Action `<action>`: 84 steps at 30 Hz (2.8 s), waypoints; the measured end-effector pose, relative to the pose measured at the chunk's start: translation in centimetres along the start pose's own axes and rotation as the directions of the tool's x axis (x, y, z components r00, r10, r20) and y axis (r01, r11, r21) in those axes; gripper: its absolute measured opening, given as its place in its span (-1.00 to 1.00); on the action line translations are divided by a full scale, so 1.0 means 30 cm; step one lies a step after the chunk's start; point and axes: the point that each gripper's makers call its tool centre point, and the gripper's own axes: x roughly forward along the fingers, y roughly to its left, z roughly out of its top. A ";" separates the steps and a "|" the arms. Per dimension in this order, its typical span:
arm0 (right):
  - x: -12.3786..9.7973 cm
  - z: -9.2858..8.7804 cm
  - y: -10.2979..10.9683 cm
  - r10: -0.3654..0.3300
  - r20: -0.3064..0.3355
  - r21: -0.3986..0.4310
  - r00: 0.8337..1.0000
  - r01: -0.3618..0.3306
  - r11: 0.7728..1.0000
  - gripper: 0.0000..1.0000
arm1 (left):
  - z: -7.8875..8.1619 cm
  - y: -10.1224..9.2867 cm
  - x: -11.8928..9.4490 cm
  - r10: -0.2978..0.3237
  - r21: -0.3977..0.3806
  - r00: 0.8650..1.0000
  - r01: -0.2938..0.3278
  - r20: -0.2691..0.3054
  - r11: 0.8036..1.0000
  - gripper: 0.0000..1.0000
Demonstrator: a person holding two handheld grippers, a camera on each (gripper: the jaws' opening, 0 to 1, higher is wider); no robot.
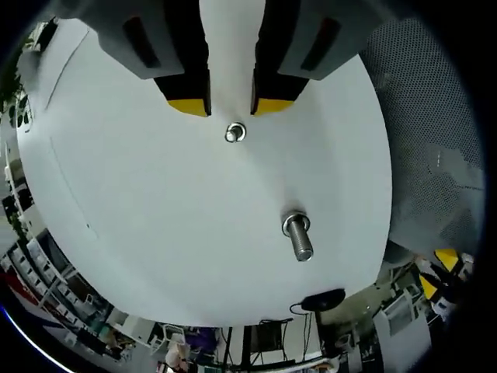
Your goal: Place the washer onto the threaded stud by aligning its center hole with the stud, sliding it down to the base, and recovering from edge contact or off-axis alignment until the washer reaches the visible bottom stop.
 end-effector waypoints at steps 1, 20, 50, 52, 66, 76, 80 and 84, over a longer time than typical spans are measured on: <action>-0.008 0.005 0.005 0.003 0.023 0.029 1.000 -0.003 1.000 -0.51 | 0.000 0.002 -0.001 0.002 0.000 1.000 -0.002 0.000 1.000 -0.64; -0.296 0.008 0.044 -0.123 0.331 0.202 0.936 0.057 0.978 -0.49 | 0.007 0.017 -0.008 0.022 -0.034 1.000 -0.022 0.018 0.999 -0.63; -0.616 -0.080 0.296 -0.213 0.512 0.399 0.832 -0.010 0.917 -0.47 | 0.030 0.021 -0.021 0.029 -0.035 0.997 -0.026 0.066 0.999 -0.60; -0.612 -0.091 0.309 -0.216 0.497 0.375 0.840 0.017 0.927 -0.47 | 0.036 0.022 -0.025 0.031 -0.035 0.997 -0.028 0.076 0.999 -0.60; -0.611 -0.059 0.352 -0.262 0.514 0.425 0.817 0.024 0.905 -0.39 | 0.051 0.021 -0.032 0.030 -0.025 0.994 -0.027 0.107 0.999 -0.58; -0.573 -0.113 0.317 -0.318 0.454 0.481 0.832 0.072 0.874 -0.33 | 0.062 0.035 -0.041 0.039 -0.045 0.990 -0.034 0.132 0.998 -0.60; -0.564 -0.132 0.313 -0.321 0.436 0.509 0.841 0.064 0.858 -0.33 | 0.046 0.034 -0.026 0.026 -0.061 0.995 -0.020 0.101 0.998 -0.59; -0.560 -0.127 0.326 -0.314 0.431 0.482 0.846 0.078 0.873 -0.33 | 0.048 0.033 -0.032 0.031 -0.055 0.994 -0.025 0.110 0.998 -0.60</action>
